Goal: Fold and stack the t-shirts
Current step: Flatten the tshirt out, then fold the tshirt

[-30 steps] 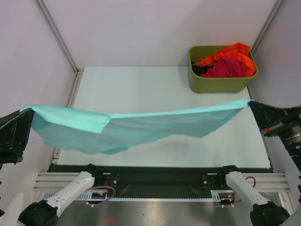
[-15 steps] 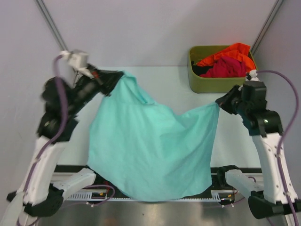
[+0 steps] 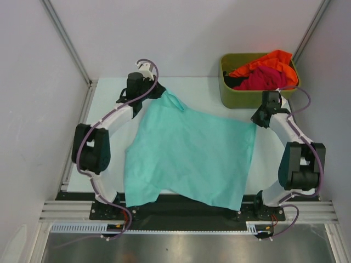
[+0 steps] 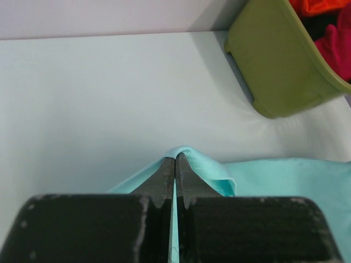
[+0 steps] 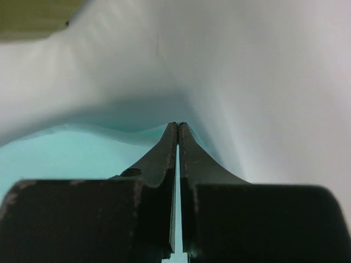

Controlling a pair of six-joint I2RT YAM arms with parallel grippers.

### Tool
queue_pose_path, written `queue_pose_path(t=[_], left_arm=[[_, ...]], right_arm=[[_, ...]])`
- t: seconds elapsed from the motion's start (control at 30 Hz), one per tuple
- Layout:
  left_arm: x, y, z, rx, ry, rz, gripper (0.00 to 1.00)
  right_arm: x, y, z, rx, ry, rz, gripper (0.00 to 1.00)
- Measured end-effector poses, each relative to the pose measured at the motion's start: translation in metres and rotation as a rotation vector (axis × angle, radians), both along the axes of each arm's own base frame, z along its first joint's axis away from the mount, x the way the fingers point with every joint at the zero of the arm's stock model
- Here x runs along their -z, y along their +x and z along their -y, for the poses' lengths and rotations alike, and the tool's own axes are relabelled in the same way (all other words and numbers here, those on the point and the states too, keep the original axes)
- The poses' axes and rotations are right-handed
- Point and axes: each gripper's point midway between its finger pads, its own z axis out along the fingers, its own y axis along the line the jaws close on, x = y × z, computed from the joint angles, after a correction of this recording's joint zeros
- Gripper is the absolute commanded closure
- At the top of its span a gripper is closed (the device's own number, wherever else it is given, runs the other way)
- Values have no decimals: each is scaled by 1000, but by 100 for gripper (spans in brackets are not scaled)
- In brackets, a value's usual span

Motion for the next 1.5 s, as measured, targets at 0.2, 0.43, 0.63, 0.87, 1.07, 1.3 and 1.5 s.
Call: queue_pose_path(t=[0.2,0.43,0.63,0.87,1.07,1.3,1.5], left_arm=[[26,38,-4,-37,-48,-8,100],[21,61,-34,-106,-107,9,100],[9,76,-47,-105,-147,24,100],[27,51,-43,-78,-166,-105,100],[30,-4,-52,-100,-135,-240,100],[15,-46,-74,-142,-72,-322,100],[63,-86,-109,-208,-11,-497,100]], right_arm=[[13,35,3,-36,-7,17,100],[-2,63,-4,-98,-3,93,100],[3,70,-8,-127,14,86,100],[8,57,-20,-171,72,35,100],[-7,21,-30,-188,116,7,100],[-5,-18,-39,-205,161,-52,100],[11,-45,-45,-224,193,-129,100]])
